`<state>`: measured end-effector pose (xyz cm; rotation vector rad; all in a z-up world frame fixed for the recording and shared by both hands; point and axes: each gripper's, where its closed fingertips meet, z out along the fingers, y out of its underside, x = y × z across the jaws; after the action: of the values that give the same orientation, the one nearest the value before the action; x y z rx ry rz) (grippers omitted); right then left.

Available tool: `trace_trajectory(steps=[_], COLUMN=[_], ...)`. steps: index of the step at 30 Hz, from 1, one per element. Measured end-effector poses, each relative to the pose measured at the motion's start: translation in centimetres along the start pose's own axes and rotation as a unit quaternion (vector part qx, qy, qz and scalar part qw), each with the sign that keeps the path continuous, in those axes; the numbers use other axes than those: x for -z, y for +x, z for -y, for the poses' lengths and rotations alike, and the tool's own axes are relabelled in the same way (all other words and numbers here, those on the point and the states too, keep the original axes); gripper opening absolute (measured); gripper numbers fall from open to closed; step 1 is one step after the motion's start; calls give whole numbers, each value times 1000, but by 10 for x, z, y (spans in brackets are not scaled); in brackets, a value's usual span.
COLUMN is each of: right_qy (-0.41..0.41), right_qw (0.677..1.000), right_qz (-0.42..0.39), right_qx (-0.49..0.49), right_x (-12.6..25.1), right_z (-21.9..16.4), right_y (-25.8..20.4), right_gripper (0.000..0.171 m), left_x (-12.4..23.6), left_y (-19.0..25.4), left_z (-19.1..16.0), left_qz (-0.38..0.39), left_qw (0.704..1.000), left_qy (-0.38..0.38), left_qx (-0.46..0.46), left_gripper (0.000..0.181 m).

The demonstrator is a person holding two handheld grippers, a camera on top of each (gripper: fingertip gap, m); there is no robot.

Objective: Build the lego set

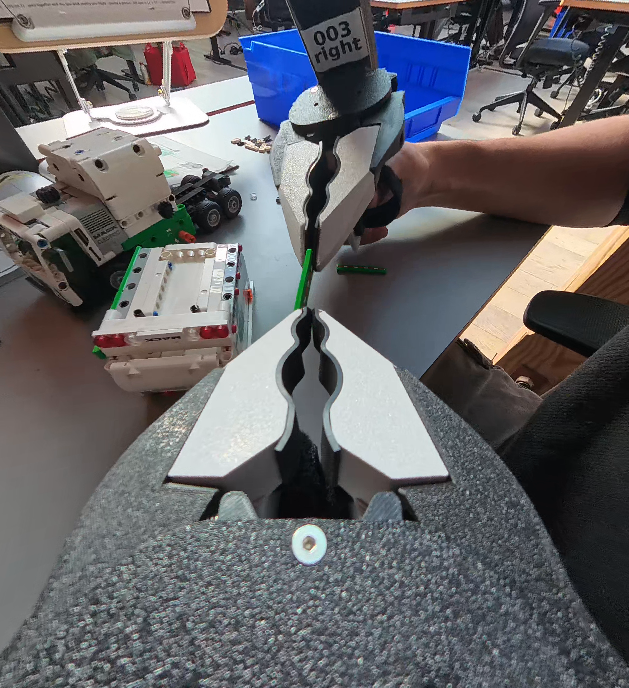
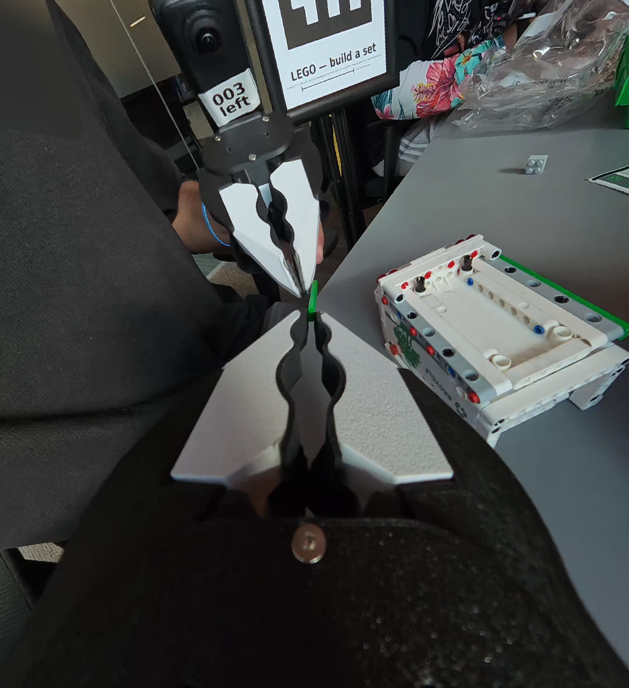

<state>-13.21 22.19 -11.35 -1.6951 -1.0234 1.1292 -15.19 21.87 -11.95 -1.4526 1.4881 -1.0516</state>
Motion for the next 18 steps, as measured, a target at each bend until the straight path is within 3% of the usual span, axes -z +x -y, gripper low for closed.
trace_trajectory(steps=[13,18], right_qy=[0,6], right_qw=[1000,1000], right_qz=[-13,-1], right_qx=[-4,-3], right_x=[7,4], right_z=[-3,-2], right_y=[7,3], right_gripper=[2,2], left_x=[1,-3], left_y=[-13,-12], left_z=[1,-5], left_qz=[22,17], left_qw=[999,999], left_qy=[21,17], left_qx=[33,44], left_gripper=[15,13])
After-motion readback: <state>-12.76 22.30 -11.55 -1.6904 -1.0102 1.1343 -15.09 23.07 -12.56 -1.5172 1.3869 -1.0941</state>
